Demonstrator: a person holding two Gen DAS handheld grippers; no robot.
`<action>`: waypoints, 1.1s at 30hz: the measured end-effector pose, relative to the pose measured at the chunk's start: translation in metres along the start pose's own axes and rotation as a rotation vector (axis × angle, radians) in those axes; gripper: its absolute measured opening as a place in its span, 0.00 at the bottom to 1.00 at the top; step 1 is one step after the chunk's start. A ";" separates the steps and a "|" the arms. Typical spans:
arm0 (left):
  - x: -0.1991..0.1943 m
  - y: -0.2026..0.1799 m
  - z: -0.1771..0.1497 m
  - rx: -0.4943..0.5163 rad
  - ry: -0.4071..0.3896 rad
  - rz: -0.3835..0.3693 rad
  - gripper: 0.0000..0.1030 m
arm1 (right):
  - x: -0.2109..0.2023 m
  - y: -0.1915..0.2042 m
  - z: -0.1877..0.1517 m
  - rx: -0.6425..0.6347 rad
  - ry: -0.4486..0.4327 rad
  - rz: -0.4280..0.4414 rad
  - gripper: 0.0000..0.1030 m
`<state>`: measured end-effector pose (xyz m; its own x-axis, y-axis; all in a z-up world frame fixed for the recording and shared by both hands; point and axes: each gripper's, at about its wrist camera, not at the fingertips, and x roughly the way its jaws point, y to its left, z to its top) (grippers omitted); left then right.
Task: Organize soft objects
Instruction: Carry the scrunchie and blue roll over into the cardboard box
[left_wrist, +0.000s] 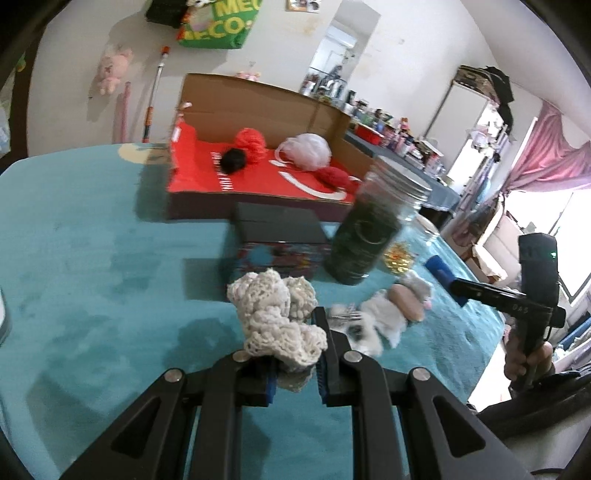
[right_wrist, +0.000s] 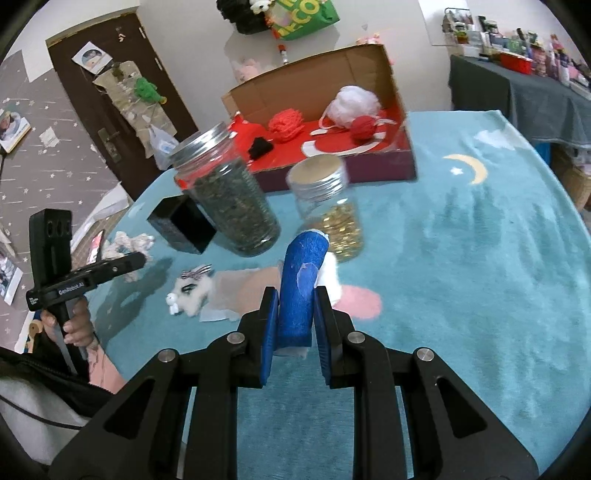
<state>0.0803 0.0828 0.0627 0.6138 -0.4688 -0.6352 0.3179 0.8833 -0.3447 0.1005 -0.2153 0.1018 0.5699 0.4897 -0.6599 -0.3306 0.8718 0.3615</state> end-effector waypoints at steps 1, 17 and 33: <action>-0.001 0.005 0.000 -0.007 0.001 0.009 0.16 | 0.000 -0.002 0.001 0.002 -0.001 -0.003 0.18; 0.026 0.052 0.030 0.103 0.088 0.098 0.16 | 0.013 -0.045 0.037 -0.069 0.041 -0.076 0.18; 0.039 0.049 0.076 0.228 0.086 0.060 0.16 | 0.030 -0.051 0.090 -0.200 0.040 0.001 0.18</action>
<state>0.1747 0.1087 0.0731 0.5761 -0.4060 -0.7094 0.4438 0.8842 -0.1457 0.2019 -0.2444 0.1230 0.5409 0.4860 -0.6865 -0.4761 0.8497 0.2264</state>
